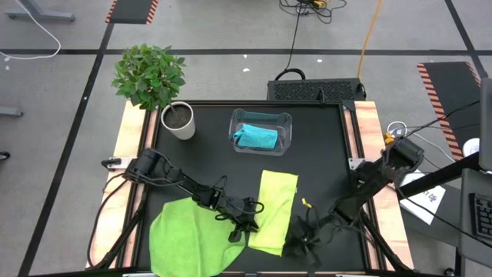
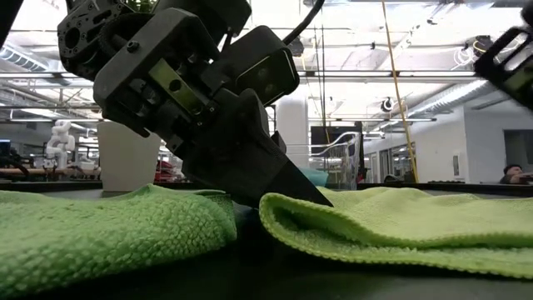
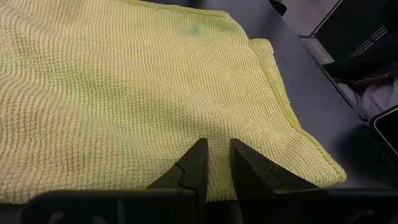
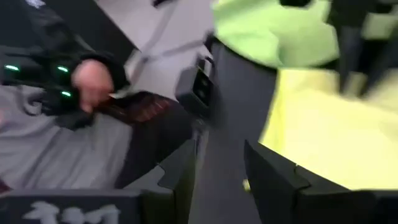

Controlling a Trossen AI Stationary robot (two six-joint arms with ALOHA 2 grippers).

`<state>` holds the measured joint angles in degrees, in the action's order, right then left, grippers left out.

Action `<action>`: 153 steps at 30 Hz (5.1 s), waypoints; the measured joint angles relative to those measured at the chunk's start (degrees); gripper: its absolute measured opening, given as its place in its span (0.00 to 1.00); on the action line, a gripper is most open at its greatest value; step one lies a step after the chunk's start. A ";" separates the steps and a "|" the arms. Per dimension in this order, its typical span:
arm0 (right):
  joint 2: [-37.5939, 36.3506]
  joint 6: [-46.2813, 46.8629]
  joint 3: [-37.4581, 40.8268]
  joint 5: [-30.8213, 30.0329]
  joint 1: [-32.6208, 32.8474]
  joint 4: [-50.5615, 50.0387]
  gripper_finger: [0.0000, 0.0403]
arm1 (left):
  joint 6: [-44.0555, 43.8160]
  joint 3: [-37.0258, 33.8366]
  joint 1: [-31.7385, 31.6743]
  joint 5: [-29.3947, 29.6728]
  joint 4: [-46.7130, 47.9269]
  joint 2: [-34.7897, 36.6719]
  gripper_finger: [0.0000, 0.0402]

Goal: Fold microfiber towels
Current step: Fold the light green towel

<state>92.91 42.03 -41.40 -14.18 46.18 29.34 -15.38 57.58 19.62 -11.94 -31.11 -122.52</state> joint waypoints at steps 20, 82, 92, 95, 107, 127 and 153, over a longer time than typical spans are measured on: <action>8.76 32.28 -6.87 -20.38 6.44 -18.89 0.32 | 7.68 -0.13 -0.28 4.40 -2.51 -0.22 0.18; 5.89 36.53 -6.85 -14.18 2.97 -26.15 0.32 | 12.22 -0.09 -1.40 4.42 -3.17 -0.13 0.18; 5.89 32.49 -6.85 -14.18 3.80 -20.37 0.32 | 12.24 -0.07 -1.55 4.23 -3.10 -0.13 0.18; 5.89 33.59 -6.82 -14.23 3.78 -21.99 0.32 | 12.22 -0.07 -1.55 4.24 -3.08 -0.13 0.18; 5.89 40.86 -6.82 -13.59 4.28 -24.76 0.32 | 12.22 -0.07 -1.57 4.28 -3.07 -0.11 0.18; 5.91 43.93 -6.82 -12.53 3.63 -28.54 0.32 | 12.72 -0.07 -1.60 4.37 -3.21 -0.11 0.18; 6.13 38.03 -6.82 -11.07 0.89 -27.17 0.27 | 13.89 -0.09 -1.60 4.57 -3.32 -0.11 0.18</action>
<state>99.04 80.06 -48.23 -25.26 47.07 2.17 -1.48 57.49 18.02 -7.38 -34.44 -122.63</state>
